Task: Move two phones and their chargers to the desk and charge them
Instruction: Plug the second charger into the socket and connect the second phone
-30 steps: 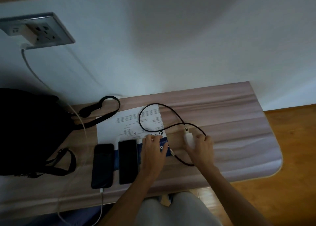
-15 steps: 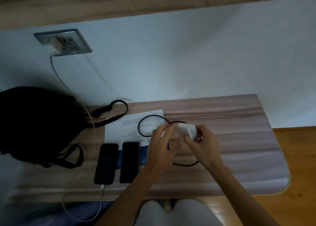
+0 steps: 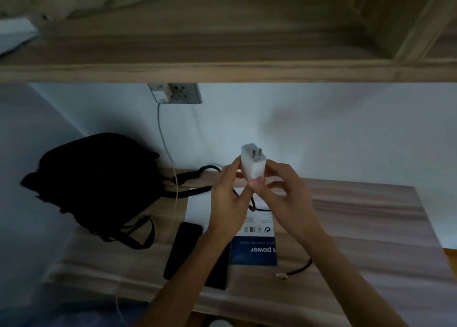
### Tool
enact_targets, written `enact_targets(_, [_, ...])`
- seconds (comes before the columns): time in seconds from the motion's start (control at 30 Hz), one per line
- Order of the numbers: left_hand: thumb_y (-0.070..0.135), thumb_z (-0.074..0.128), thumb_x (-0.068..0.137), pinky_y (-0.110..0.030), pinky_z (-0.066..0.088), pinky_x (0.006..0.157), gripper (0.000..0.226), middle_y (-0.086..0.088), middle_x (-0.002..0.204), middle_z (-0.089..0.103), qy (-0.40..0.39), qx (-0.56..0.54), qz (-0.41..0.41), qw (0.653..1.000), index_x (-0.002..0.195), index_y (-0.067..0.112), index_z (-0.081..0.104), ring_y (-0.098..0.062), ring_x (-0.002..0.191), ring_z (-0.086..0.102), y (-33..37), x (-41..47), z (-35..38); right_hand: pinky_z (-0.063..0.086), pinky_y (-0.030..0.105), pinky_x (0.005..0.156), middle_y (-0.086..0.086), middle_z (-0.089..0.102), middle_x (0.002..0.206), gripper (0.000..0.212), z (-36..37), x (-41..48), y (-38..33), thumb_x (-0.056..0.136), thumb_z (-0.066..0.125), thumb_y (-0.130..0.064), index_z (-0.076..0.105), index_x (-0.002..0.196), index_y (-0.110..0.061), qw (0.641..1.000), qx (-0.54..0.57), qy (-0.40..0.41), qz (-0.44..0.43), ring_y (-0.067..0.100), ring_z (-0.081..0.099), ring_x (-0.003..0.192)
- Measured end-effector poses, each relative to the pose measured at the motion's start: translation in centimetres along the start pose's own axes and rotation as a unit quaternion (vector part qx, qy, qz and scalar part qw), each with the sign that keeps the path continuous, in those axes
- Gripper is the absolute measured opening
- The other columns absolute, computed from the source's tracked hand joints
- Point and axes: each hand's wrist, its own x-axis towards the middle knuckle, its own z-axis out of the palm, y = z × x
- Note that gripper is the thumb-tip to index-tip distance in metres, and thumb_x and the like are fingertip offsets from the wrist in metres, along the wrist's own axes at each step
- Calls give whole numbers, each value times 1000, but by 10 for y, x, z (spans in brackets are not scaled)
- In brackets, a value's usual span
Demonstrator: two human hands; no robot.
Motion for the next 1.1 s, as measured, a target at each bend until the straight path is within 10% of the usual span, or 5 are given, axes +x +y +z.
enact_targets(0.37, [53,54,95,-50,59,89,43,-6,90,79,16,-50,-103,993,99,16,76,-22,88,75,-5,75,-114,53,24,93,-10,64,130,54,103,67,-34,96,63,-21,44,146,-28,993,29,-106,-33,4,64,113])
enact_targets(1.1, [54,55,96,-34,63,69,46,-8,82,72,-2,-121,-171,978,84,15,75,-20,76,70,-17,147,-138,57,42,89,12,72,113,45,164,140,-41,95,64,-26,57,136,-13,997,-67,48,4,19,70,98])
